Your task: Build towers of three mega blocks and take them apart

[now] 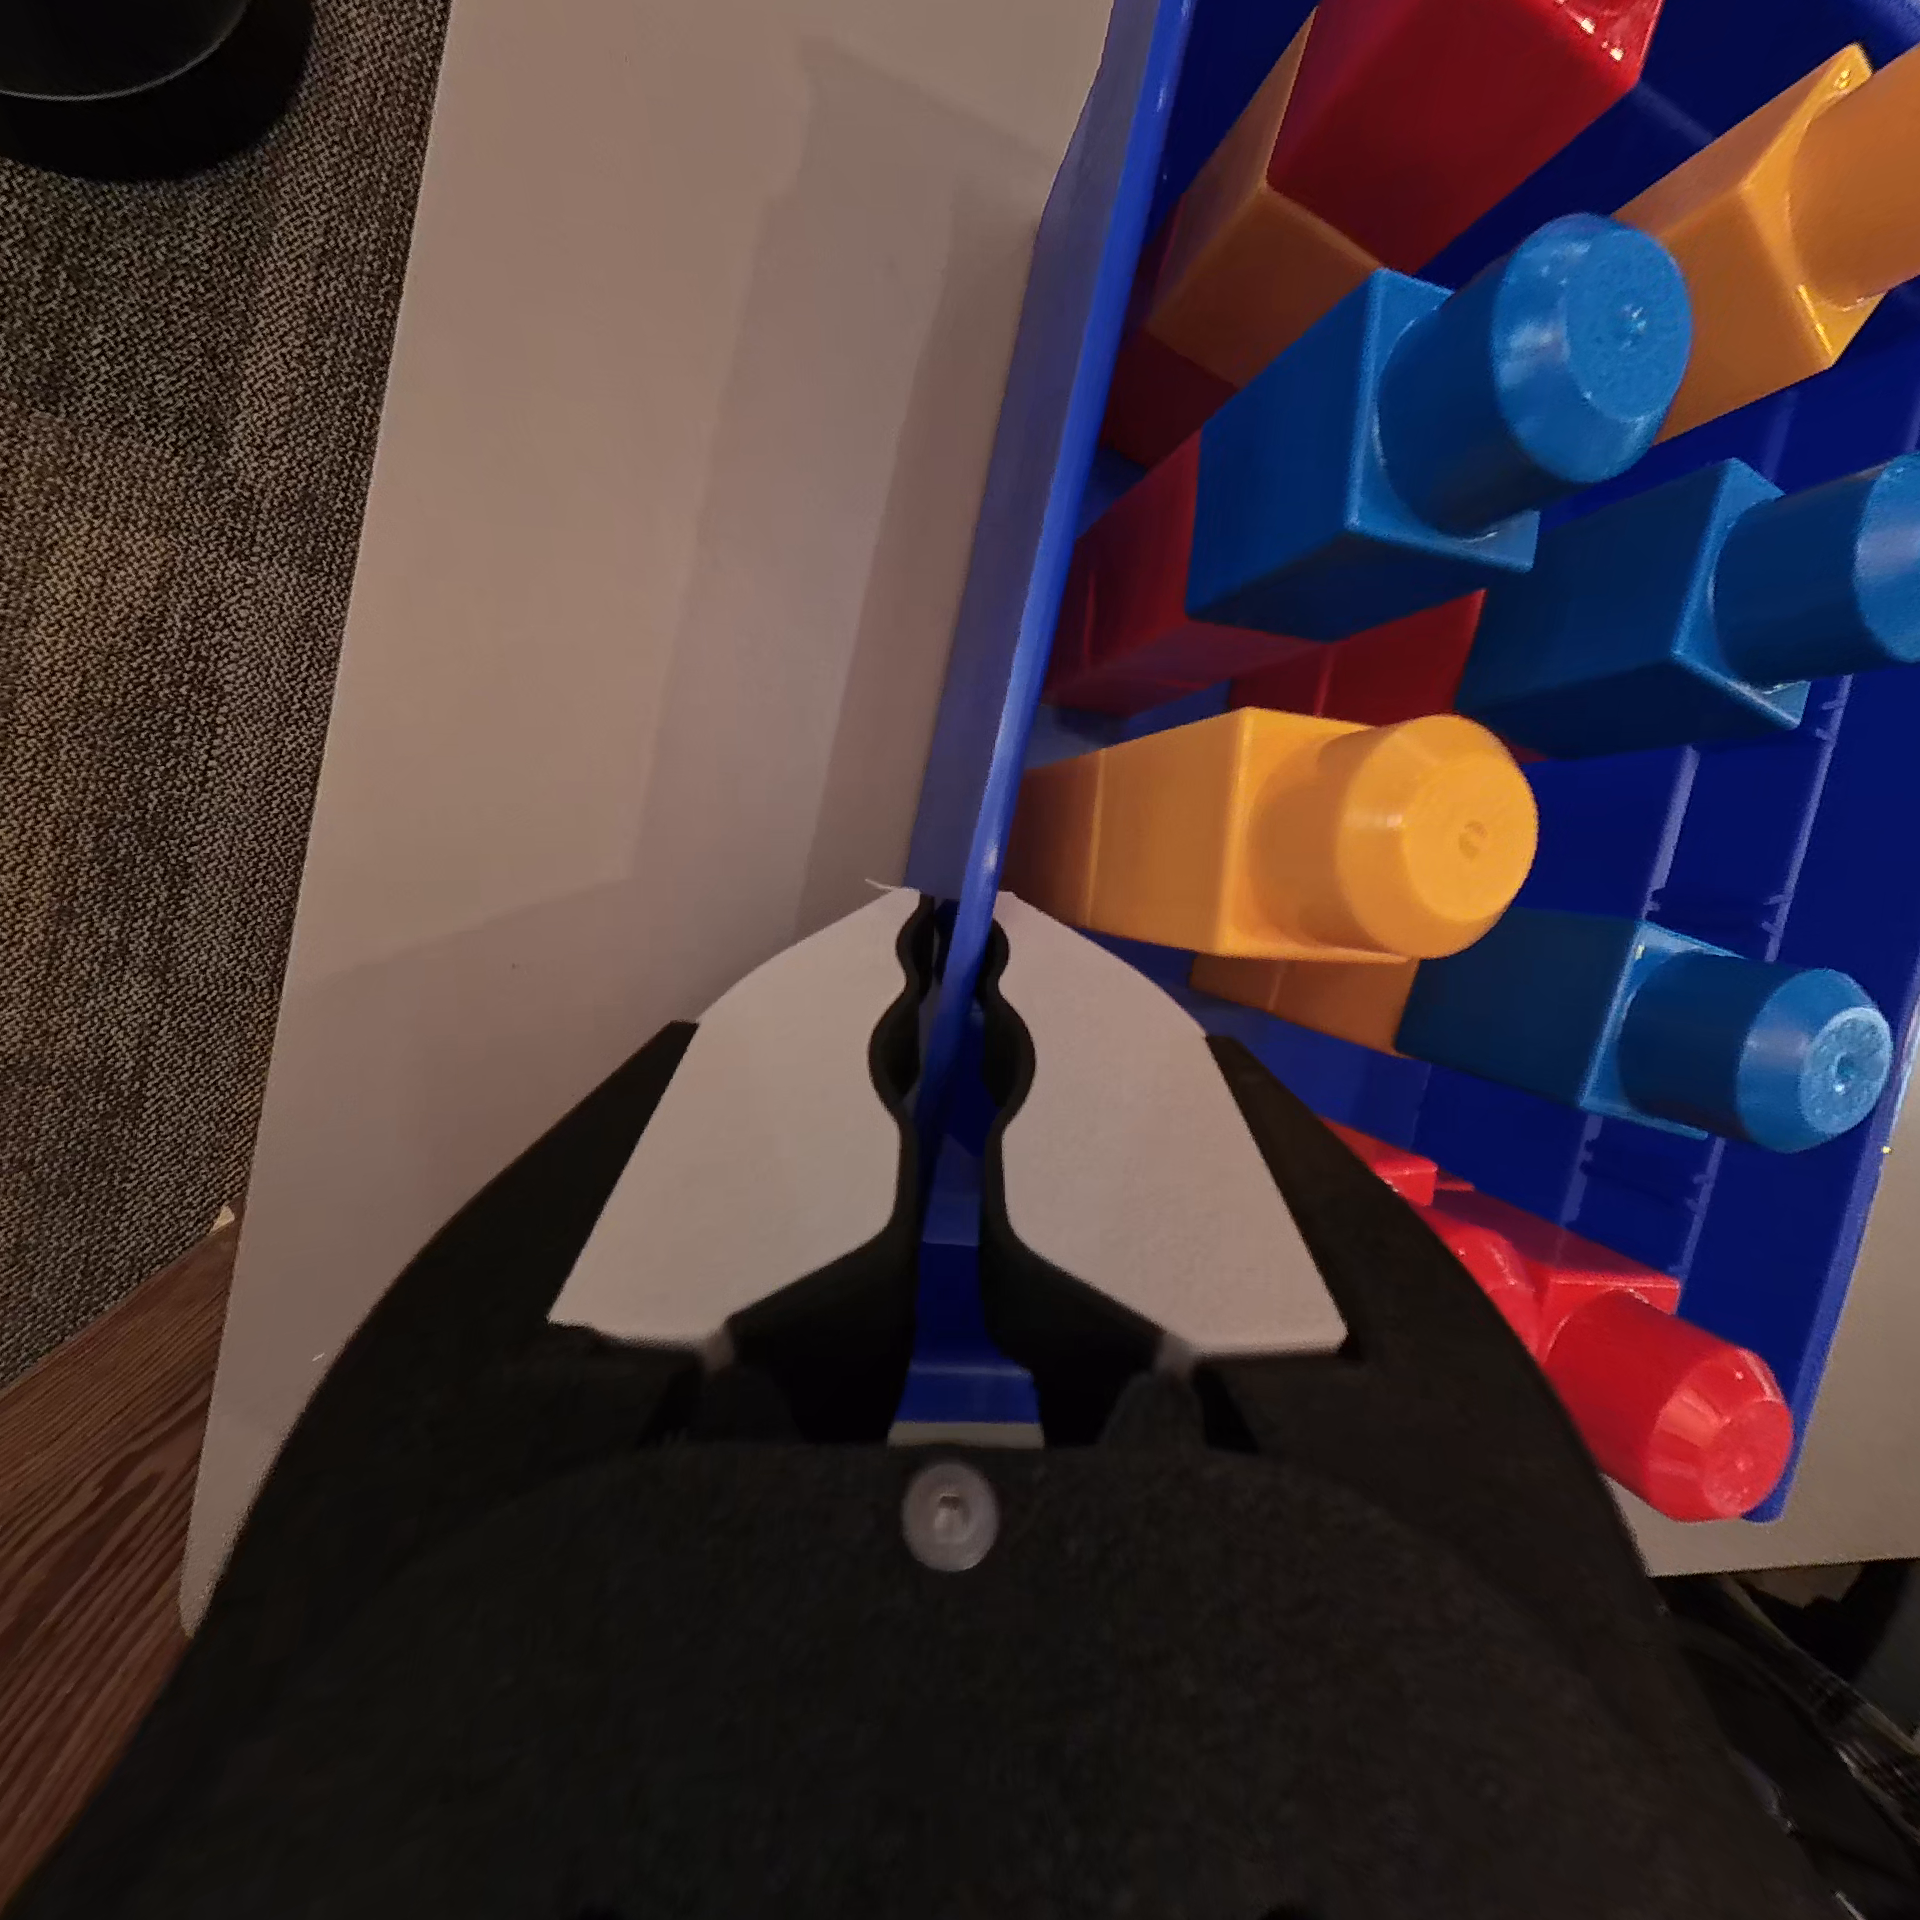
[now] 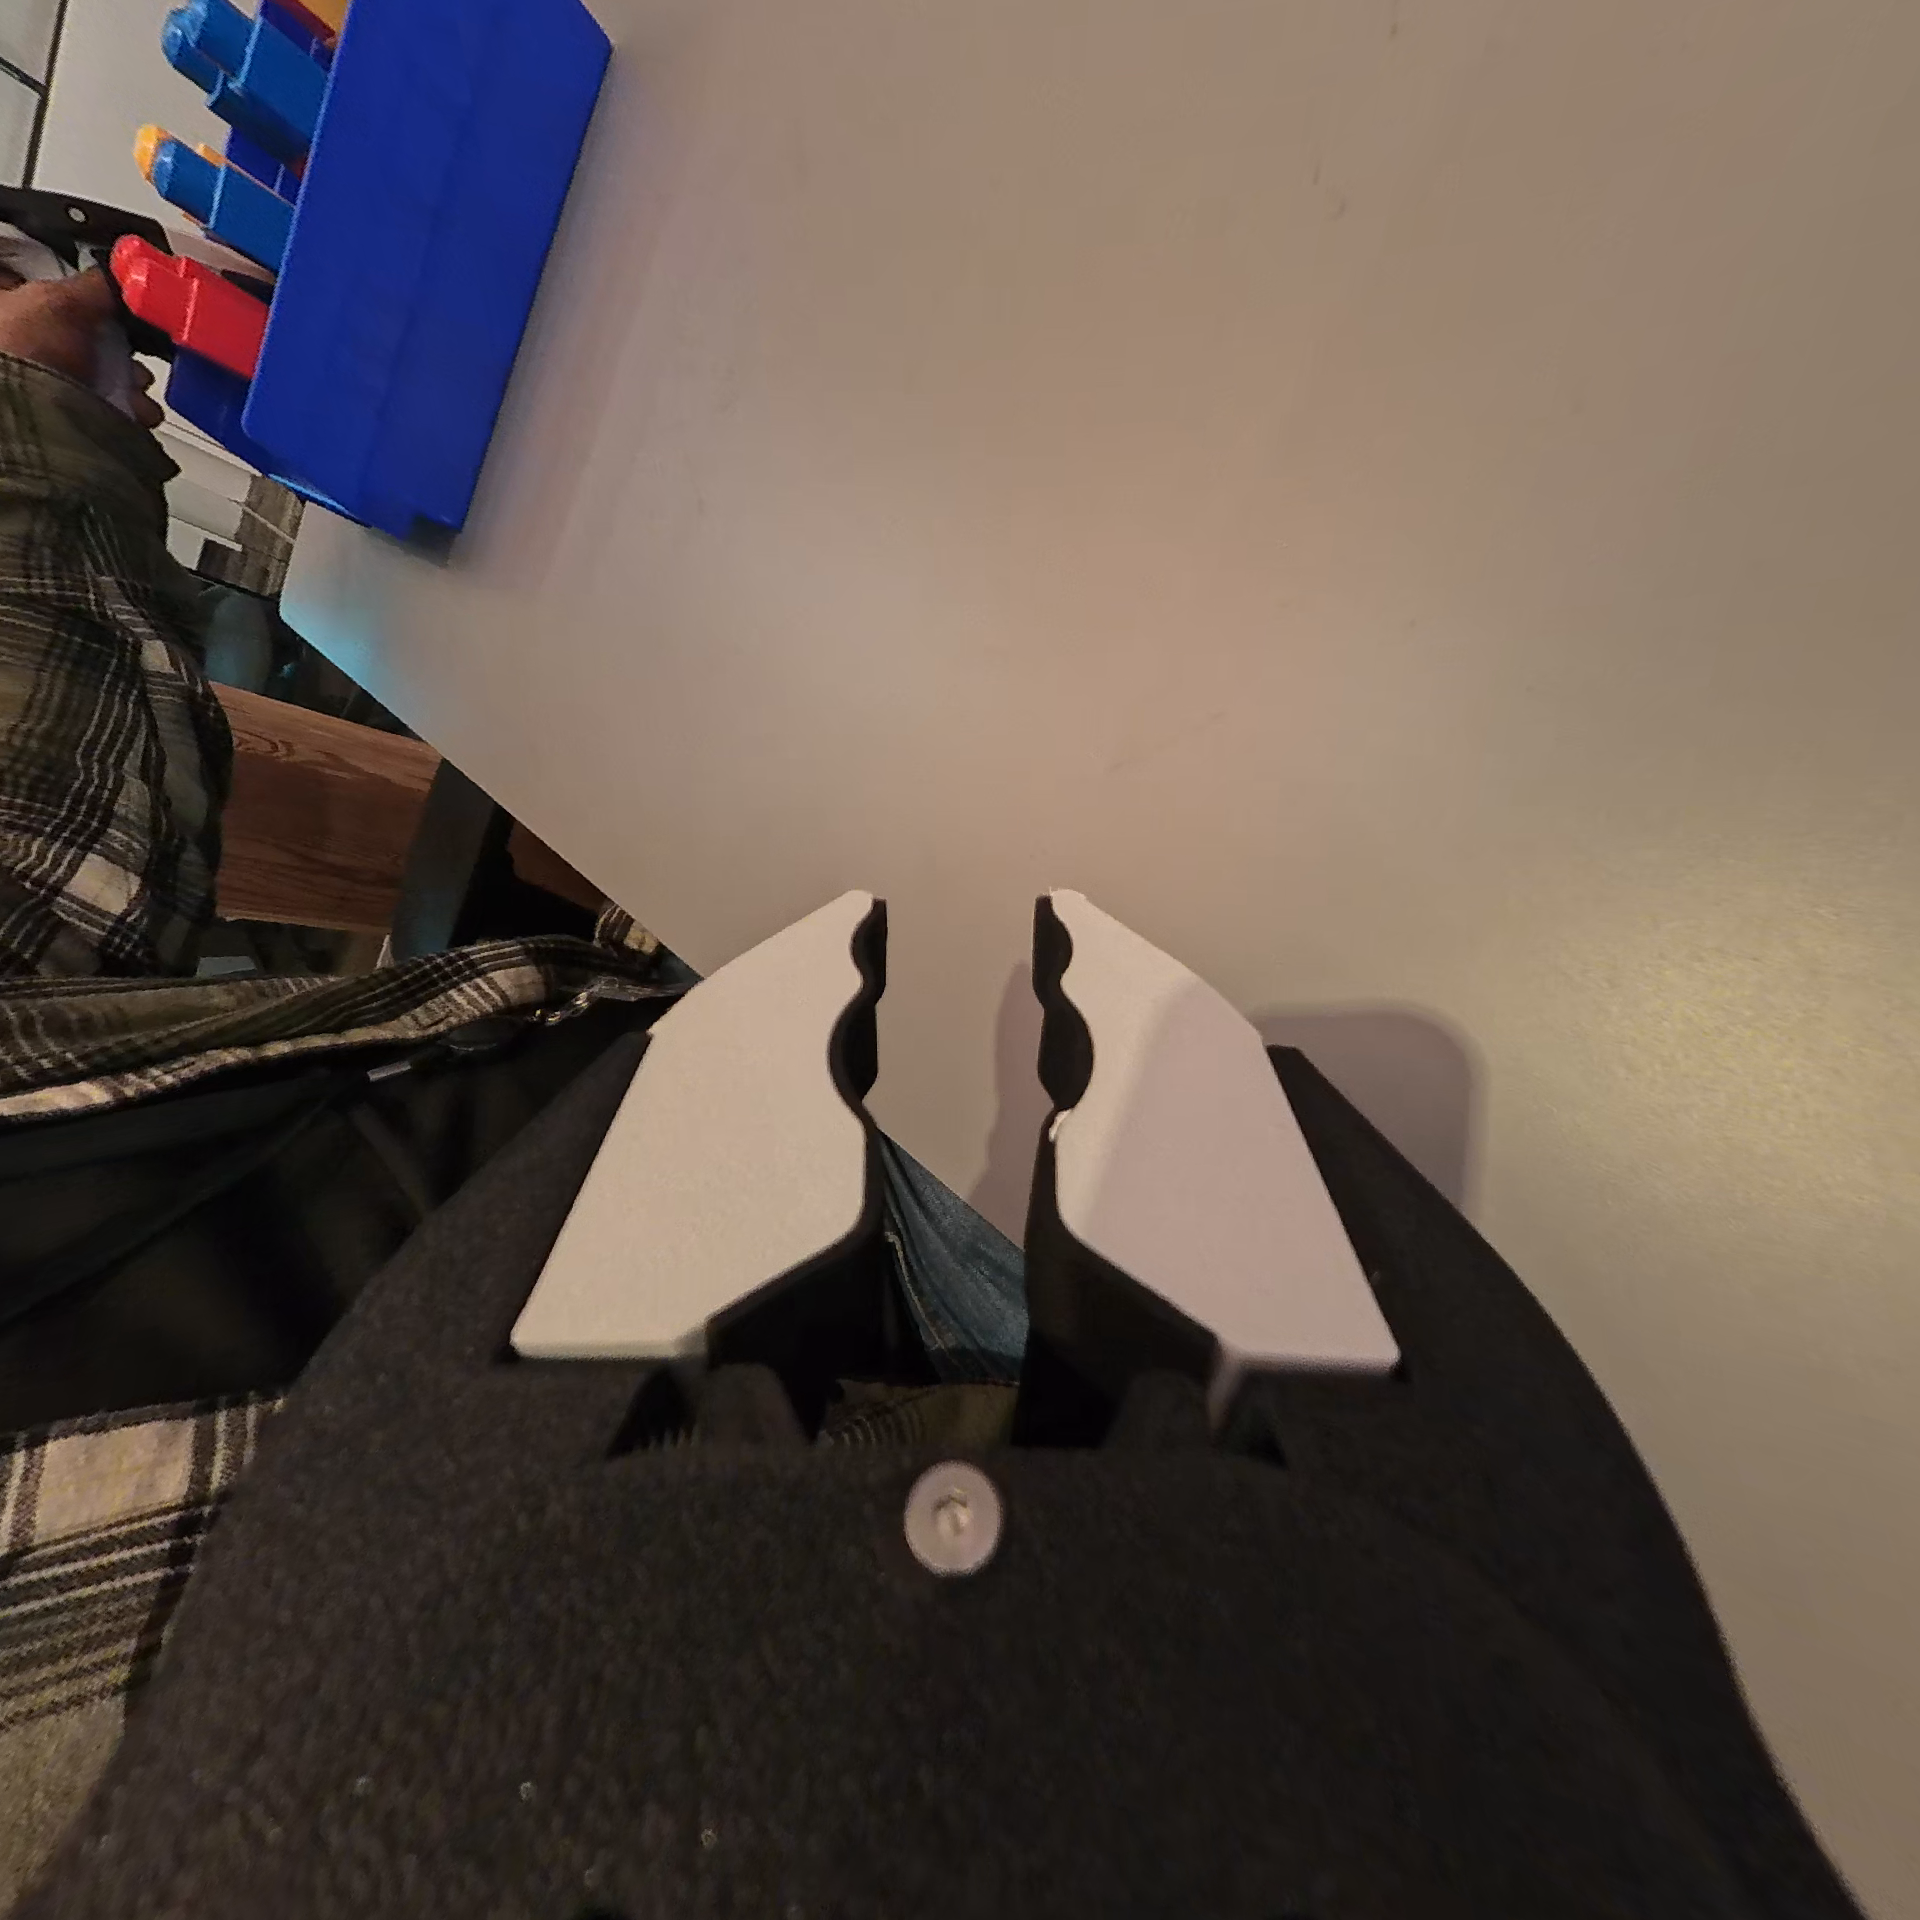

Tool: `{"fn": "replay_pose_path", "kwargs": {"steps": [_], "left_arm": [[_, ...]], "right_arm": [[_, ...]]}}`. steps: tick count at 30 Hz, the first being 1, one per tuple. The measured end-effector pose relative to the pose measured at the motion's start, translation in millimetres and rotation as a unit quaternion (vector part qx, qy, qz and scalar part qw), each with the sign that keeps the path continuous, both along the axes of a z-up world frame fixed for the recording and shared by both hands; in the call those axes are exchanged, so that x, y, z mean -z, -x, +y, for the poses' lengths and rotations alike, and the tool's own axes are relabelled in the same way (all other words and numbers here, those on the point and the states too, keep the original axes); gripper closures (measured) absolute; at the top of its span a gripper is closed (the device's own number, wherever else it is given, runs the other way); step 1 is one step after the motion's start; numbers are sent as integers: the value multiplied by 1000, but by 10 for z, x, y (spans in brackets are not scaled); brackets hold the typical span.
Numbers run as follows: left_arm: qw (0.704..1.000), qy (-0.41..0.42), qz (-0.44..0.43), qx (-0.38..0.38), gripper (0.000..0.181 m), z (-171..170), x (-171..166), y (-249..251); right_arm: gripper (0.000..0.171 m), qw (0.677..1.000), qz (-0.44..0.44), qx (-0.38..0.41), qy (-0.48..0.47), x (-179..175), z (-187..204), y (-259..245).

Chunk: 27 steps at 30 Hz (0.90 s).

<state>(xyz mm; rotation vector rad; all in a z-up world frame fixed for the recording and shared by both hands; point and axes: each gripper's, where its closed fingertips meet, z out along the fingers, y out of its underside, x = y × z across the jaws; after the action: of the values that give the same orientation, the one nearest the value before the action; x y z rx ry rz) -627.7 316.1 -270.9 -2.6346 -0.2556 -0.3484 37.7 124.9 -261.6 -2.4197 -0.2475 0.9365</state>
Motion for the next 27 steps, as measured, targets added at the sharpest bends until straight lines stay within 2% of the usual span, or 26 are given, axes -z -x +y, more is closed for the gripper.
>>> {"fn": "replay_pose_path", "kwargs": {"steps": [10, 19, 27], "left_arm": [[997, -67, -44, -20, 166, 45, -218, 63], [982, -170, -76, -21, 162, 18, -711, 148], [964, -258, -69, 7, 161, -63, -1177, 91]], "right_arm": [[144, 1000, -1, 0, -2, -4, -2, 10], [144, 1000, -1, -1, -2, -4, 4, 33], [144, 1000, -4, -5, -1, -14, 17, 69]]}}
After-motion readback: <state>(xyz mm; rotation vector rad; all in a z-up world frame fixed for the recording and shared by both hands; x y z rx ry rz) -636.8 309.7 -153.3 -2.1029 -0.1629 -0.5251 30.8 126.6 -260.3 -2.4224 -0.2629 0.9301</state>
